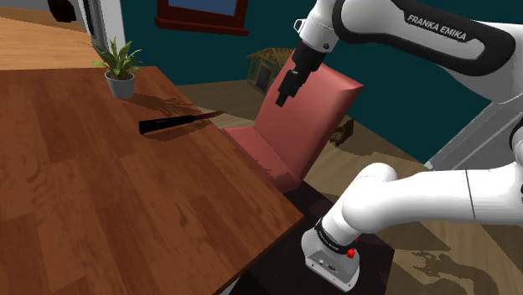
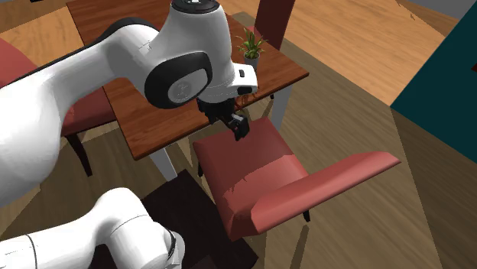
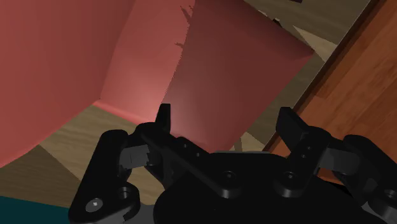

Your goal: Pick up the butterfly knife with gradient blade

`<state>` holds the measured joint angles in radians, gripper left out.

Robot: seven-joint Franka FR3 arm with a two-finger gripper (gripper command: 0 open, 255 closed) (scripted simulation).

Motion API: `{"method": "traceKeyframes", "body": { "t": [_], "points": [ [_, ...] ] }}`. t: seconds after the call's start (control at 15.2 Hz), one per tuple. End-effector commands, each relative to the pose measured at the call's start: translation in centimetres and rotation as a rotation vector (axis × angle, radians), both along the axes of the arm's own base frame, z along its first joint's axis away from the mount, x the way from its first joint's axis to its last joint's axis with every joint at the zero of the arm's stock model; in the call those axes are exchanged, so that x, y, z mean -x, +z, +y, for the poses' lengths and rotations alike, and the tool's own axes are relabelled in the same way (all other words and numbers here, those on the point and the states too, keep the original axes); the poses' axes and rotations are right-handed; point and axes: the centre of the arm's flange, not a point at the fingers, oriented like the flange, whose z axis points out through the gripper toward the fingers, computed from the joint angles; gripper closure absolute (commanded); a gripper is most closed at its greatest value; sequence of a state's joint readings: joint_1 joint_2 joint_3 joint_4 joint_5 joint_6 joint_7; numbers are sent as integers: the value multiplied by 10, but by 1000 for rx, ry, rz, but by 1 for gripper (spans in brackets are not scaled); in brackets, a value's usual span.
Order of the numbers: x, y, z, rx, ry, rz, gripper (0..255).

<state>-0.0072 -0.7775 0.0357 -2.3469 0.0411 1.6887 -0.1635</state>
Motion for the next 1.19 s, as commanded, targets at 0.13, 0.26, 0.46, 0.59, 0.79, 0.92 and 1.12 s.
{"method": "traceKeyframes", "body": {
  "t": [0.13, 0.26, 0.46, 0.59, 0.79, 0.92, 1.12],
  "points": [
    [-24, -5, 8, -1, 98, 0, 0],
    [-48, -10, 18, -3, 197, 1, 0],
    [-81, -17, 38, -5, 344, 1, 0],
    [-101, -22, 53, -6, 443, 2, 0],
    [-129, -30, 80, -9, 590, 2, 0],
    [-144, -35, 101, -10, 689, 3, 0],
    [-164, -42, 133, -12, 836, 3, 0]
  ]
}}
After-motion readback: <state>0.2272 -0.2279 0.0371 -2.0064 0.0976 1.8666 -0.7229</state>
